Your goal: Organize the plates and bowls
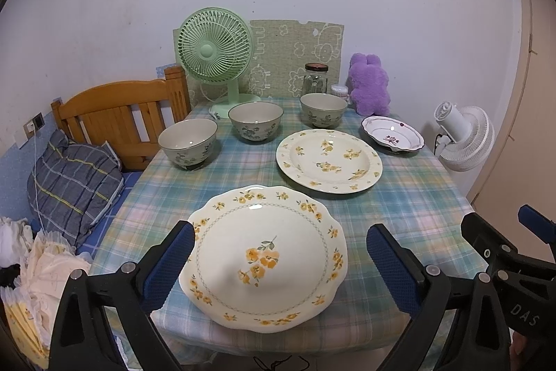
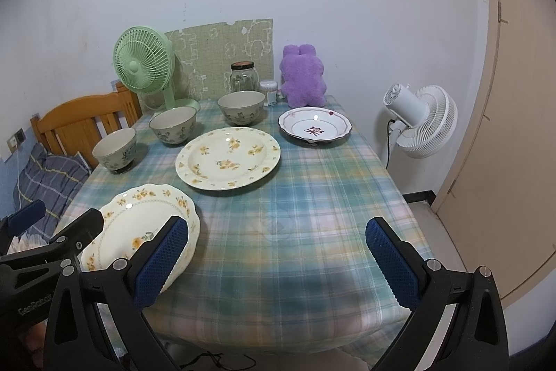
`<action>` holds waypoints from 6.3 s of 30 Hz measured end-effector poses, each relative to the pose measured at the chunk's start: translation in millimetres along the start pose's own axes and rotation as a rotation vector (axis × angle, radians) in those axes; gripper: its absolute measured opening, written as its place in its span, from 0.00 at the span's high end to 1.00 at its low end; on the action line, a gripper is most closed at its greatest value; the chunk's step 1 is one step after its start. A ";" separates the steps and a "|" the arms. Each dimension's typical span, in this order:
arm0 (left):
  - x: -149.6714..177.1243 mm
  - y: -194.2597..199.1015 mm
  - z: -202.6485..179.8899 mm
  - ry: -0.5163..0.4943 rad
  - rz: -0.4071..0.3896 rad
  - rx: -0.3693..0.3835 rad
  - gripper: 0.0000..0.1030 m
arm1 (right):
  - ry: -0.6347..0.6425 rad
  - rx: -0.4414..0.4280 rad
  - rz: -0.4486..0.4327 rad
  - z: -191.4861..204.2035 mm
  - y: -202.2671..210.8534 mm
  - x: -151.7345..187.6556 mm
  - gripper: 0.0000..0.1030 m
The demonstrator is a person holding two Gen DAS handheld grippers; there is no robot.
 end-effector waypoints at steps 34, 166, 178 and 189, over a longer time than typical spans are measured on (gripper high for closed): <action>15.4 -139.3 93.1 -0.041 0.331 0.003 0.22 | 0.015 -0.006 0.304 116.1 -127.3 10.9 0.12; -34.7 -152.8 -141.3 -0.071 0.365 0.134 0.00 | -0.079 -0.006 0.350 -113.0 -152.0 -51.7 0.17; -68.5 -126.9 -94.5 -0.107 0.245 0.109 0.00 | -0.092 0.042 0.235 -60.6 -116.1 -80.8 0.17; -95.6 -152.4 -61.3 -0.057 0.242 0.096 0.05 | -0.068 0.051 0.222 -23.7 -130.8 -107.6 0.17</action>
Point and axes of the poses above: each gripper's, at about its wrist camera, not at the fingertips, and y roughly against the way its jaws point, z to its left, x to its underside, the point moved 3 cm from there along -y, roughly the way its jaws point
